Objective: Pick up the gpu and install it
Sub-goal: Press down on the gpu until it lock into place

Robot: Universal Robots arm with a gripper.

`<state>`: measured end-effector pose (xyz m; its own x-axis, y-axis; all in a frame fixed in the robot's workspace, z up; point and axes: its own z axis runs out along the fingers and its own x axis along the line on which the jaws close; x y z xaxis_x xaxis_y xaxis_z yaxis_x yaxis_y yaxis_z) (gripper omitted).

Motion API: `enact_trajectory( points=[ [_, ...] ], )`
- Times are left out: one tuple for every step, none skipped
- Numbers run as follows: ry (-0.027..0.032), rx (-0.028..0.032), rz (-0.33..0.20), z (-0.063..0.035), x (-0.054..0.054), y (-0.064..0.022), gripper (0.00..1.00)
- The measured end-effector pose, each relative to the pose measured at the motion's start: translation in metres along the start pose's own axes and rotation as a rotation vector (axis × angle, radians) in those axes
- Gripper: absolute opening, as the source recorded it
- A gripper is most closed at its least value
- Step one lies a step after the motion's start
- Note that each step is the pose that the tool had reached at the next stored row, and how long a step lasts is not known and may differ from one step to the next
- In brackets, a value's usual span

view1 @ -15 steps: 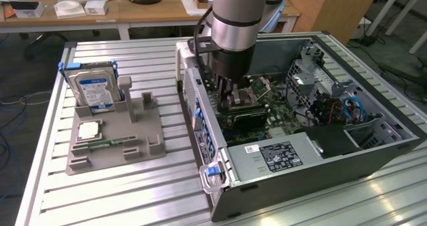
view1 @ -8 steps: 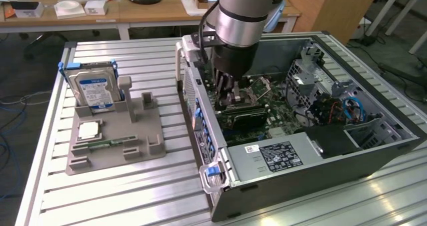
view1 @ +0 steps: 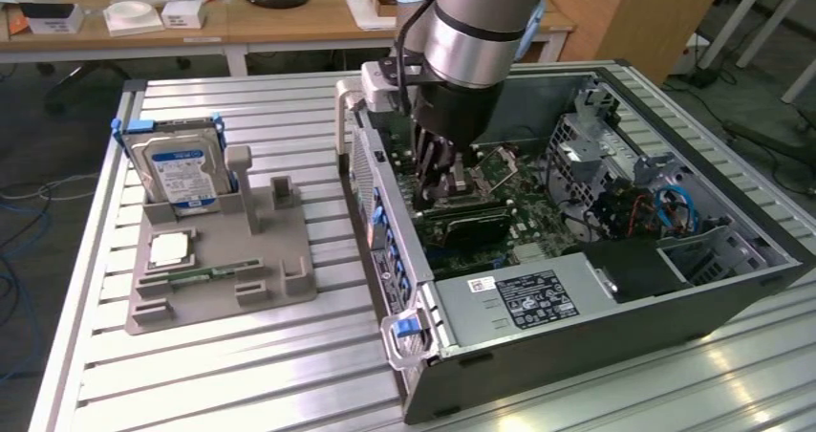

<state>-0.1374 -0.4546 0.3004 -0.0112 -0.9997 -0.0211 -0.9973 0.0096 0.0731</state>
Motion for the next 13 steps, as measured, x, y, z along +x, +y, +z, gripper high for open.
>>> enact_trajectory(
  points=[
    [0.0001,-0.0005,0.000,0.0002,-0.0021,0.0000,0.10],
    [-0.0001,-0.0004,0.000,0.0003,-0.0036,0.0002,0.10],
    [-0.0001,-0.0004,0.000,0.0004,-0.0048,0.0007,0.10],
    [-0.0001,-0.0005,0.000,0.0005,-0.0058,0.0012,0.10],
    [-0.0001,-0.0006,0.000,0.0006,-0.0064,0.0019,0.10],
    [0.0001,-0.0007,0.000,0.0006,-0.0070,0.0029,0.10],
    [0.0006,-0.0007,0.000,0.0008,-0.0073,0.0041,0.10],
    [0.0010,-0.0007,0.000,0.0009,-0.0074,0.0052,0.10],
    [0.0016,-0.0007,0.000,0.0011,-0.0074,0.0065,0.10],
    [0.0021,-0.0006,0.000,0.0014,-0.0075,0.0077,0.10],
    [0.0028,-0.0008,0.000,0.0016,-0.0079,0.0086,0.10],
    [0.0035,-0.0008,0.000,0.0017,-0.0091,0.0090,0.10],
    [0.0037,-0.0007,0.000,0.0020,-0.0111,0.0090,0.10]
  ],
)
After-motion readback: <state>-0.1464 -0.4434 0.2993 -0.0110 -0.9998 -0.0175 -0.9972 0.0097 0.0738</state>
